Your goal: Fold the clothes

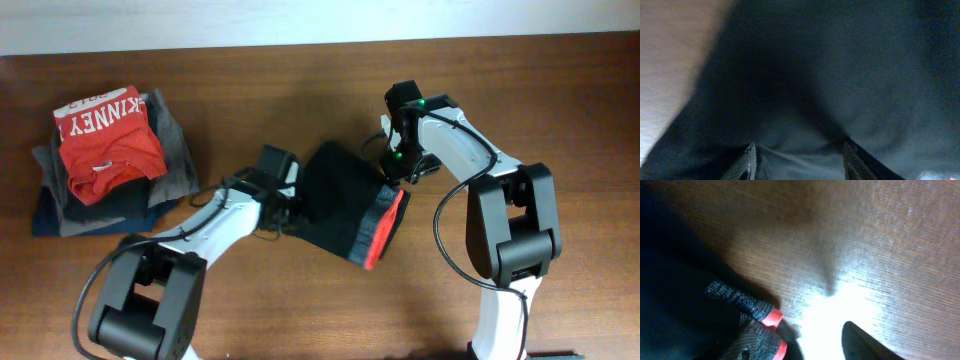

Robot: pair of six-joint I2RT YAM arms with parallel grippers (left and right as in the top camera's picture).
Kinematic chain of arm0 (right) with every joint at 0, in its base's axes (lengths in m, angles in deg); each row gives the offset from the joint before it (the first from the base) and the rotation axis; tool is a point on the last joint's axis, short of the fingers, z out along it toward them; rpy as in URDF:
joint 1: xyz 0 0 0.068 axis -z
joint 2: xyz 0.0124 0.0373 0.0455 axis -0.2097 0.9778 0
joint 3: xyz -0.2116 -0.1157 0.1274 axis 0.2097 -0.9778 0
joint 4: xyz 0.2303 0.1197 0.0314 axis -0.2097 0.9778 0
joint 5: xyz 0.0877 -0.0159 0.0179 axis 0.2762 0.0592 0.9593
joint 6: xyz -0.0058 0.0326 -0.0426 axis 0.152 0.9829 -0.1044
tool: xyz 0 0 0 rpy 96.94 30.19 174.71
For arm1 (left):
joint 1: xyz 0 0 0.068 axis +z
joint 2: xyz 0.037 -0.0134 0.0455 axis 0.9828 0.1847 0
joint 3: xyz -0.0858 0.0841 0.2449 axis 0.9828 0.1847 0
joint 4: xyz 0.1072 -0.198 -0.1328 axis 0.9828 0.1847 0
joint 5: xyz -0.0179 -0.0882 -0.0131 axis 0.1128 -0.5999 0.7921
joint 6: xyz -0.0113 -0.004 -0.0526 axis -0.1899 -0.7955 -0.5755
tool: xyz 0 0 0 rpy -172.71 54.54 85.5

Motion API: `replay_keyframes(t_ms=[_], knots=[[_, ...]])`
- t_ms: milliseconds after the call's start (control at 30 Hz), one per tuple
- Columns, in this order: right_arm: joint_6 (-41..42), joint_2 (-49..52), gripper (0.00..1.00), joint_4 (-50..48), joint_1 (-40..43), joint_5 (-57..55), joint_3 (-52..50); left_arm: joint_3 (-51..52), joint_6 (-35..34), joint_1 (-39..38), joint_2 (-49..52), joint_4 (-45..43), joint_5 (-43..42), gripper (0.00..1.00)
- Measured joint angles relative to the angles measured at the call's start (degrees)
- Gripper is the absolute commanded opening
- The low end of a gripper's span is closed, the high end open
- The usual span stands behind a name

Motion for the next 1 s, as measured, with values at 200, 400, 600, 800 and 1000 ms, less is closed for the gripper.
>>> replay_keyframes(t_ms=[200,400,600,800,1000], knots=[[0.07,0.11,0.53,2.67,-0.13,5.79,-0.20,-0.09,1.33,8.02,0.33,-12.55,4.24,0.56],[0.11,0.11,0.57,3.17,-1.14,8.13,-0.22,-0.44,1.99,14.71,0.42,-13.27,-2.93,0.81],[0.11,0.11,0.59,2.86,-1.20,8.48,-0.22,-0.90,2.27,18.73,0.61,5.25,-14.84,0.95],[0.09,0.13,0.59,2.60,-1.20,8.48,-0.22,1.46,1.68,13.40,0.59,1.68,-18.49,0.99],[0.09,0.13,0.59,2.75,-1.20,8.48,-0.22,8.15,-5.90,5.84,-0.55,-15.56,-21.42,0.99]])
